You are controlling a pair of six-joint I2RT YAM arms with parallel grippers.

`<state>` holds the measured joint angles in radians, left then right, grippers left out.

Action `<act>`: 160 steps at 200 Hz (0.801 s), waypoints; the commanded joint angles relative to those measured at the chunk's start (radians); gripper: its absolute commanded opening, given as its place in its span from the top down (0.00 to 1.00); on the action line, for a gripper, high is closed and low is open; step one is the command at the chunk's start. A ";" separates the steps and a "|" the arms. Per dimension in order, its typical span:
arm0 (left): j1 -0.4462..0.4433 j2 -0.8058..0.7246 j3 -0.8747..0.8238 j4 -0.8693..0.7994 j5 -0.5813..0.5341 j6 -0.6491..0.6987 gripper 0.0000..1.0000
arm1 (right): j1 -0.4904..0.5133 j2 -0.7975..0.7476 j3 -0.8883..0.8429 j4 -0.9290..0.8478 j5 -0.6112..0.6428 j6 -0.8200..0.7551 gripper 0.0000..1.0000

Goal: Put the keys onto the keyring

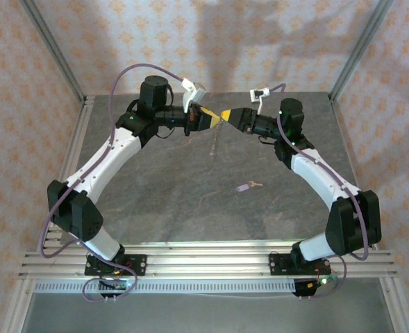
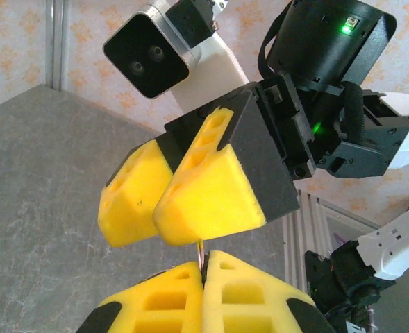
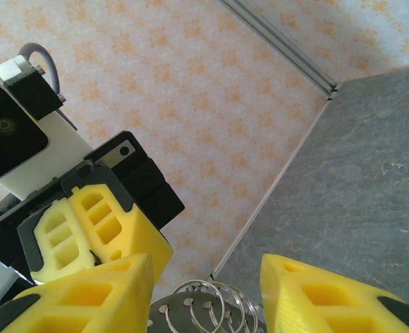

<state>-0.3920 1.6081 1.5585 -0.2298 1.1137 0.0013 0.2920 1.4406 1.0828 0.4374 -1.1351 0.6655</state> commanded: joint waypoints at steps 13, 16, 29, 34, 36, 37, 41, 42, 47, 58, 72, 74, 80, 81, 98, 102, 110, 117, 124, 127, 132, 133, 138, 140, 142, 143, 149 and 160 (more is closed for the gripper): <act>0.008 -0.012 0.043 0.000 0.043 0.014 1.00 | 0.009 -0.029 -0.004 0.029 -0.038 -0.048 0.59; 0.008 -0.011 0.044 0.000 0.042 0.013 1.00 | 0.009 -0.033 -0.006 0.026 -0.035 -0.052 0.59; 0.010 -0.012 0.044 -0.002 0.043 0.012 1.00 | 0.007 -0.049 -0.013 0.002 -0.012 -0.068 0.61; 0.011 -0.011 0.044 0.000 0.042 0.011 1.00 | 0.005 -0.056 -0.019 -0.007 0.002 -0.075 0.62; 0.012 -0.011 0.044 0.000 0.041 0.009 1.00 | 0.005 -0.058 -0.019 -0.008 0.006 -0.076 0.62; 0.012 -0.010 0.044 0.000 0.041 0.008 1.00 | 0.004 -0.061 -0.022 -0.010 0.014 -0.077 0.62; 0.013 -0.010 0.044 0.001 0.041 0.004 1.00 | 0.001 -0.069 -0.028 -0.014 0.031 -0.078 0.62; 0.013 -0.010 0.045 0.002 0.041 0.003 1.00 | 0.000 -0.070 -0.030 -0.014 0.035 -0.078 0.62; 0.014 -0.009 0.045 0.004 0.041 -0.001 1.00 | -0.005 -0.079 -0.039 -0.007 0.056 -0.073 0.63; 0.016 -0.007 0.045 0.009 0.041 -0.015 1.00 | -0.015 -0.096 -0.065 0.033 0.084 -0.043 0.63; 0.021 0.000 0.056 0.004 0.052 -0.035 1.00 | -0.016 -0.117 -0.094 0.101 0.111 0.005 0.62; 0.022 0.003 0.058 0.003 0.054 -0.038 1.00 | -0.016 -0.120 -0.098 0.108 0.116 0.011 0.62; 0.025 0.008 0.062 0.000 0.061 -0.044 1.00 | -0.016 -0.129 -0.111 0.136 0.130 0.029 0.62; 0.025 0.009 0.063 0.000 0.063 -0.045 1.00 | -0.016 -0.130 -0.113 0.141 0.132 0.032 0.62; 0.028 0.019 0.069 -0.002 0.084 -0.055 1.00 | -0.014 -0.145 -0.147 0.232 0.163 0.094 0.61; 0.028 0.020 0.072 -0.002 0.088 -0.055 1.00 | -0.012 -0.148 -0.152 0.247 0.168 0.104 0.60; 0.028 0.024 0.075 -0.002 0.093 -0.056 1.00 | -0.006 -0.150 -0.159 0.269 0.178 0.118 0.59; 0.028 0.024 0.077 -0.003 0.097 -0.057 1.00 | 0.001 -0.152 -0.166 0.283 0.188 0.125 0.58; 0.028 0.024 0.078 -0.003 0.101 -0.056 1.00 | 0.007 -0.153 -0.169 0.291 0.199 0.128 0.58; 0.028 0.025 0.078 -0.003 0.102 -0.055 1.00 | 0.011 -0.153 -0.169 0.294 0.203 0.129 0.58; 0.029 0.025 0.080 -0.003 0.104 -0.055 1.00 | 0.017 -0.152 -0.170 0.299 0.210 0.130 0.58; 0.029 0.025 0.080 -0.004 0.105 -0.055 1.00 | 0.017 -0.152 -0.170 0.301 0.211 0.132 0.58; 0.030 0.025 0.081 -0.003 0.106 -0.055 1.00 | 0.023 -0.149 -0.170 0.306 0.219 0.133 0.57; 0.030 0.025 0.080 -0.004 0.106 -0.055 1.00 | 0.024 -0.149 -0.170 0.311 0.222 0.135 0.57; 0.030 0.025 0.081 -0.005 0.107 -0.055 1.00 | 0.027 -0.149 -0.170 0.313 0.224 0.136 0.57; 0.030 0.025 0.081 -0.005 0.107 -0.055 1.00 | 0.028 -0.149 -0.170 0.315 0.226 0.136 0.57; 0.030 0.025 0.083 -0.006 0.110 -0.055 1.00 | 0.034 -0.146 -0.169 0.326 0.233 0.142 0.57; 0.030 0.026 0.086 -0.009 0.113 -0.055 1.00 | 0.043 -0.140 -0.166 0.344 0.244 0.149 0.57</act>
<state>-0.3702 1.6283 1.5974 -0.2401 1.1786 -0.0368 0.3050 1.3148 0.9176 0.6430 -0.9474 0.7753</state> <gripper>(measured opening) 0.043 0.424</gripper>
